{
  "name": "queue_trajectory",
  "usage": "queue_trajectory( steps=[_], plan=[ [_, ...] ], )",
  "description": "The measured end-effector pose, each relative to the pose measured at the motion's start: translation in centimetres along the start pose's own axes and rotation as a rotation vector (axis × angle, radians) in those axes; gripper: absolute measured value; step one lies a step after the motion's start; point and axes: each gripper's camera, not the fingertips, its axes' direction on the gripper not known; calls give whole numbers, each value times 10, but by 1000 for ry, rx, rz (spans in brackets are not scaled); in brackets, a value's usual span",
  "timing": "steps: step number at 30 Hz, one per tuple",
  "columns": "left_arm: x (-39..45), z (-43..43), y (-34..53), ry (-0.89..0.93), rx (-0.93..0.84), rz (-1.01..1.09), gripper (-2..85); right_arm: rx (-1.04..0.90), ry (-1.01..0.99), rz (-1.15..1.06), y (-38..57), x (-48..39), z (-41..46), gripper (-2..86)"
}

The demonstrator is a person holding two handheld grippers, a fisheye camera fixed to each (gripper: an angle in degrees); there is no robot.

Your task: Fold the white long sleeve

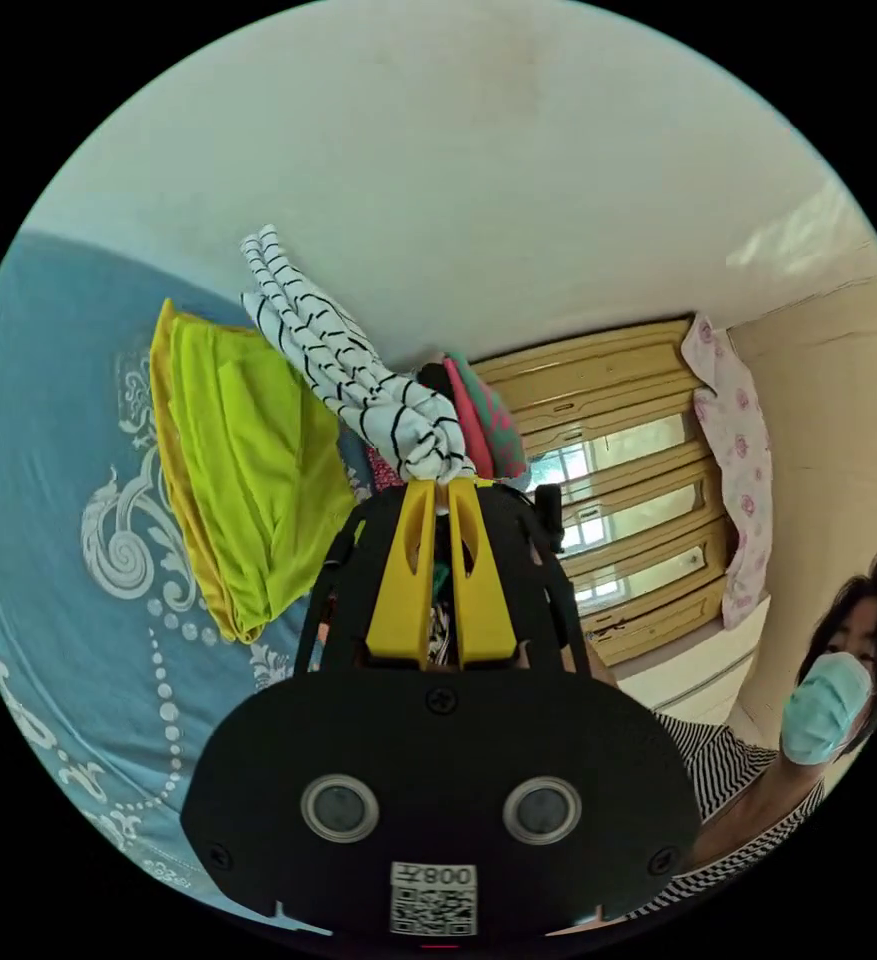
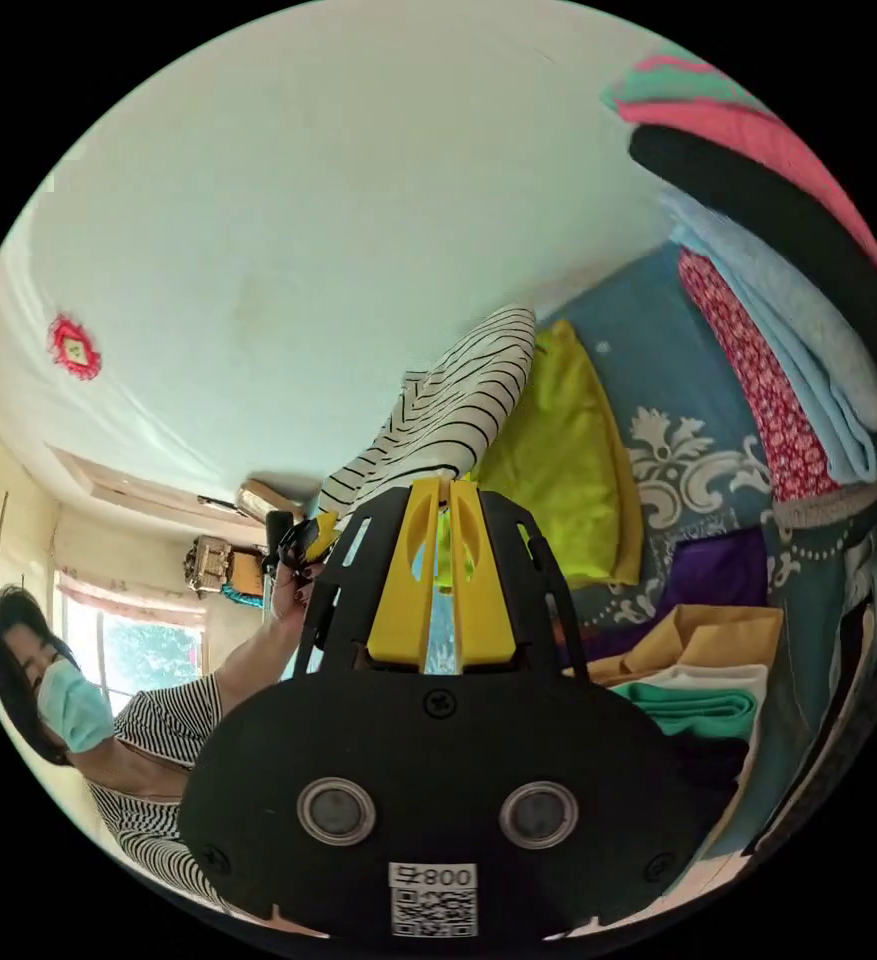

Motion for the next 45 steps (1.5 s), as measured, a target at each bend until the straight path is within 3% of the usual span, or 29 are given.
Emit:
queue_trajectory(
  steps=[5, 15, 20, 25, 29, 33, 40, 45],
  plan=[
    [-92, 105, 0, -67, -173, -204, 27, -190, 158, 211, -22, 94, 71, 14],
    [-101, 182, -21, -141, -277, -169, 23, -312, 348, 158, -61, 75, 116, 6],
    [-69, 187, -17, -155, -256, -111, 7, -252, 534, 36, -69, 15, 127, 1],
    [-25, 211, -37, -199, -230, 47, 2, -250, 554, -139, -74, -49, 180, 0],
    [-30, 260, -38, -410, -373, 53, 1, -428, 665, -102, -85, -47, 252, 0],
    [-14, 264, -21, -346, -337, 36, 1, -379, 663, -76, -85, -71, 245, 0],
    [69, 239, 64, -363, -409, 266, 2, -112, 602, -282, 0, -204, 192, 0],
    [109, 219, 175, -476, -600, 337, 1, -229, 540, -365, 115, -281, 236, 0]
  ],
)
